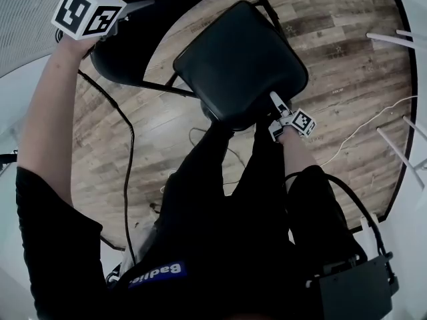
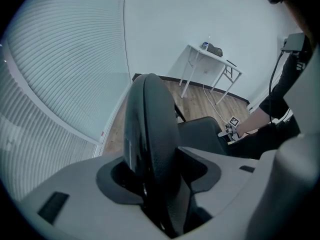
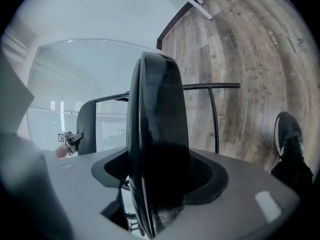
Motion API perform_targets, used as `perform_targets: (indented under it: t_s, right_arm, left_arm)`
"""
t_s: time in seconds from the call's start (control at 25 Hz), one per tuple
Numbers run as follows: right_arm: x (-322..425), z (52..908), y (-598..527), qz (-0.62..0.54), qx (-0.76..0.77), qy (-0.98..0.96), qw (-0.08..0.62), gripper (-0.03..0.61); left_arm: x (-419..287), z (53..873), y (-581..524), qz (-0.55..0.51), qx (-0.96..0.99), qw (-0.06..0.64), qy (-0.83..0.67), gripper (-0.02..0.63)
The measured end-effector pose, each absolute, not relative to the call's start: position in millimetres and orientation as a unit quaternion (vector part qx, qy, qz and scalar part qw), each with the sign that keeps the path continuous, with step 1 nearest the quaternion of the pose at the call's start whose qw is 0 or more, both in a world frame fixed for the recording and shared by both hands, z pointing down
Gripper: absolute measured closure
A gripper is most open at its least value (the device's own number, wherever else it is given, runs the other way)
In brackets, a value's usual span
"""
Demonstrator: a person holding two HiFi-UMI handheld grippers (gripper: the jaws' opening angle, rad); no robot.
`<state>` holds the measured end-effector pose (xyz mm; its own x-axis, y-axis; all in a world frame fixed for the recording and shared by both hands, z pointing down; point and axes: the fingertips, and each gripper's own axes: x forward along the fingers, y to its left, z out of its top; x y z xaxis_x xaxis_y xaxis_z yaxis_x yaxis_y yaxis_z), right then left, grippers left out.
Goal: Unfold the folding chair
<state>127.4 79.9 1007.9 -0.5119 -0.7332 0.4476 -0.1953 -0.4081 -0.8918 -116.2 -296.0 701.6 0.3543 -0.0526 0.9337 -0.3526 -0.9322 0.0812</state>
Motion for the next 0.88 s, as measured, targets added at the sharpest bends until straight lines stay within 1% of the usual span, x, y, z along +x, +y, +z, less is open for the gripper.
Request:
perform_targets:
  t_s: [0.12, 0.24, 0.36, 0.52, 0.64, 0.72, 0.88]
  right_arm:
    - [132, 1014, 88, -0.702, -0.474, 0.501, 0.179, 0.28]
    - [142, 1023, 106, -0.702, -0.518, 0.469, 0.142, 0.251]
    - [146, 1030, 122, -0.704, -0.547, 0.439, 0.114, 0.236]
    - [153, 1035, 129, -0.71, -0.548, 0.431, 0.098, 0.236]
    - [156, 1037, 134, -0.705, -0.556, 0.431, 0.095, 0.238]
    - [157, 1037, 134, -0.703, -0.558, 0.431, 0.091, 0.238]
    - [164, 1025, 134, -0.706, -0.559, 0.432, 0.047, 0.238]
  left_arm:
    - [-111, 697, -283, 0.556, 0.81, 0.131, -0.133, 0.408]
    - [-101, 693, -260, 0.563, 0.803, 0.133, -0.144, 0.405]
    - [-95, 694, -242, 0.572, 0.795, 0.139, -0.145, 0.405]
    - [-94, 697, -229, 0.581, 0.788, 0.144, -0.146, 0.402]
    - [-88, 697, -225, 0.583, 0.788, 0.123, -0.155, 0.399]
    - [-87, 695, -226, 0.582, 0.789, 0.111, -0.164, 0.382]
    - [-86, 695, -227, 0.577, 0.792, 0.101, -0.171, 0.367]
